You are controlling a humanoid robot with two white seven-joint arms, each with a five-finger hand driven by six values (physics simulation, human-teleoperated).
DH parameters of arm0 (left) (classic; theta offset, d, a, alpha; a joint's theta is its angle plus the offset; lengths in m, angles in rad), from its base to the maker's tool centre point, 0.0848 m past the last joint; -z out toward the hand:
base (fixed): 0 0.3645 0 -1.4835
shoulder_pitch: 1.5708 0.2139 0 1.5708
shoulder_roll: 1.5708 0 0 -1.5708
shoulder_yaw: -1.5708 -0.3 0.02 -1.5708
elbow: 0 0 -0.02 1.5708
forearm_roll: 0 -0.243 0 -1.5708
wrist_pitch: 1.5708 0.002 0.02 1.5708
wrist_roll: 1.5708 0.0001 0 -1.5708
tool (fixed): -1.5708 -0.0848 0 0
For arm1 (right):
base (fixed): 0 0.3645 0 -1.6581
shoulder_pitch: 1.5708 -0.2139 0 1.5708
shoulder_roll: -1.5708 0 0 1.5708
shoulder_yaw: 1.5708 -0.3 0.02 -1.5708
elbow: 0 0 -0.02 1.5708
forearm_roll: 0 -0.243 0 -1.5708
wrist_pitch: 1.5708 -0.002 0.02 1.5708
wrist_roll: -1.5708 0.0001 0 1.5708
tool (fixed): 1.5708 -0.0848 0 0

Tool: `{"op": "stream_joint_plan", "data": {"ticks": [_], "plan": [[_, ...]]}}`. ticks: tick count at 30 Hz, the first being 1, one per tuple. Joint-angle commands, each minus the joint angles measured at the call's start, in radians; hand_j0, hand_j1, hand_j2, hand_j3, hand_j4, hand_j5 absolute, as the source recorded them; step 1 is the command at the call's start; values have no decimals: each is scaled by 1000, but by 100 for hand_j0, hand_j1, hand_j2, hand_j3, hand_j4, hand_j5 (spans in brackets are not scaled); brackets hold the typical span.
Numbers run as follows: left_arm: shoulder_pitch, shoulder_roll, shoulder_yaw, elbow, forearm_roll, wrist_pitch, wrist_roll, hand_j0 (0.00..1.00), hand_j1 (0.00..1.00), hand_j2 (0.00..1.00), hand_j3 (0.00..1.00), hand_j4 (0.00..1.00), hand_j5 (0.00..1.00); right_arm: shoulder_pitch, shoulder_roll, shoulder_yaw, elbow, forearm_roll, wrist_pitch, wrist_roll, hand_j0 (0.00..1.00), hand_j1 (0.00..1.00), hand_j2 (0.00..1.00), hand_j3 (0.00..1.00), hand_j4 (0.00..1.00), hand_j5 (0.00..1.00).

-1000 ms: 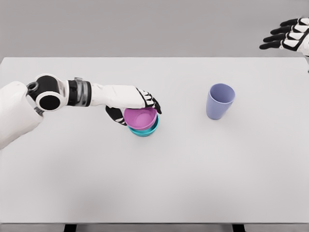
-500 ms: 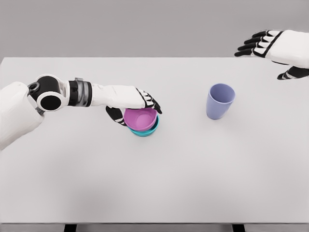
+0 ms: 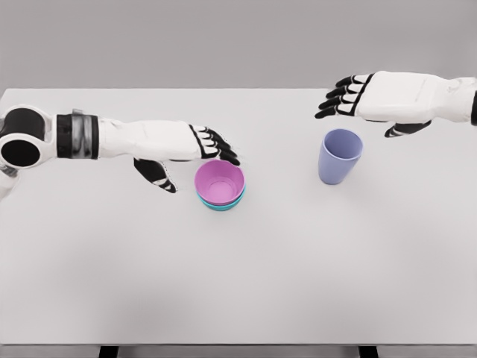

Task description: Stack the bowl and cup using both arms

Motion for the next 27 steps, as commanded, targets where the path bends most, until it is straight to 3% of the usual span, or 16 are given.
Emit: {"op": "stream_joint_plan", "data": {"ticks": [1,3,4,10,12,18,27], "plan": [[0,126,53,-92,179,-1,1,100,100,100,100,100,100,0,19,58,-11,2,2,0,100,100,100,100,100,100],[5,224,69,-97,354,-93,1,100,100,100,100,100,100,-5,19,59,3,5,2,0,100,100,100,100,100,100],[6,238,69,-95,373,-93,1,100,100,100,100,100,100,-6,19,59,7,5,2,0,100,100,100,100,100,100],[143,295,101,-80,368,-93,1,100,100,100,100,100,100,-14,60,90,138,7,2,0,100,100,100,100,100,100],[156,293,101,-72,368,-93,1,100,100,100,100,100,100,-32,88,116,191,7,2,0,100,100,100,100,100,100],[166,285,102,-23,371,-93,1,100,100,100,100,100,100,-52,128,163,237,7,2,0,100,100,100,100,100,100],[167,281,104,-21,367,-93,1,100,100,100,100,100,100,-64,134,203,285,7,2,0,100,100,100,100,100,100]]}}
